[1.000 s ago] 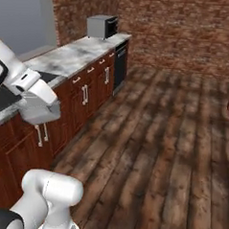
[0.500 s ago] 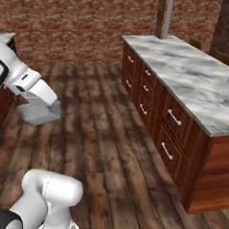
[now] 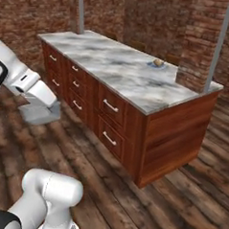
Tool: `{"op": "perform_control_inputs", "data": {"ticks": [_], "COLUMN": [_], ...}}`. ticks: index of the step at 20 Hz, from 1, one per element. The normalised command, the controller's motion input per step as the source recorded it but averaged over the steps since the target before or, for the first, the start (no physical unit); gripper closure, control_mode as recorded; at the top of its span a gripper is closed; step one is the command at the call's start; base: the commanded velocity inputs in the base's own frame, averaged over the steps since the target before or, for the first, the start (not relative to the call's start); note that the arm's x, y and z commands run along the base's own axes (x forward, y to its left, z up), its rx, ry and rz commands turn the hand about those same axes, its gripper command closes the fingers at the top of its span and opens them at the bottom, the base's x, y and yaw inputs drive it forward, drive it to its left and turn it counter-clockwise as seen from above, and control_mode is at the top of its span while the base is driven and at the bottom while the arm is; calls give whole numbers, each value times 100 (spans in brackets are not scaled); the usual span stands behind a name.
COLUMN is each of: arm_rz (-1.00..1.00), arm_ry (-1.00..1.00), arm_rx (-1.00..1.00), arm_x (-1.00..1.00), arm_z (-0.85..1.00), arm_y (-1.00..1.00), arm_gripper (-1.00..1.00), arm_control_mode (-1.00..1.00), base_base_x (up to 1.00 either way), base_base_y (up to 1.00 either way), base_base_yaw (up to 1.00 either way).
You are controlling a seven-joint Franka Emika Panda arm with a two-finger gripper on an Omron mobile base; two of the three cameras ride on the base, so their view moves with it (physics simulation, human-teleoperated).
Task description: Retrieve the tupperware and aluminum foil from the cabinet and place them on the dining counter near the plate with onions to prepare for storing leftovers.
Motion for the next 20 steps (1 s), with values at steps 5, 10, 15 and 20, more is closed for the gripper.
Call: {"op": "perform_control_inputs", "data": {"ticks": [5,10,15,20], "arm_rz": [0,0,0,0], "arm_ry": [0,0,0,0], "arm_rx": [0,0,0,0], "arm_x": [0,0,0,0], "arm_z": [0,0,0,0], "arm_y": [0,0,0,0], "arm_gripper": [100,100,100,100], "arm_control_mode": [100,100,100,100], "base_base_x": [100,100,93,69], "base_base_y": [-29,-41,-75,-92], "base_base_yaw": [-37,-29,-33,-45]}}
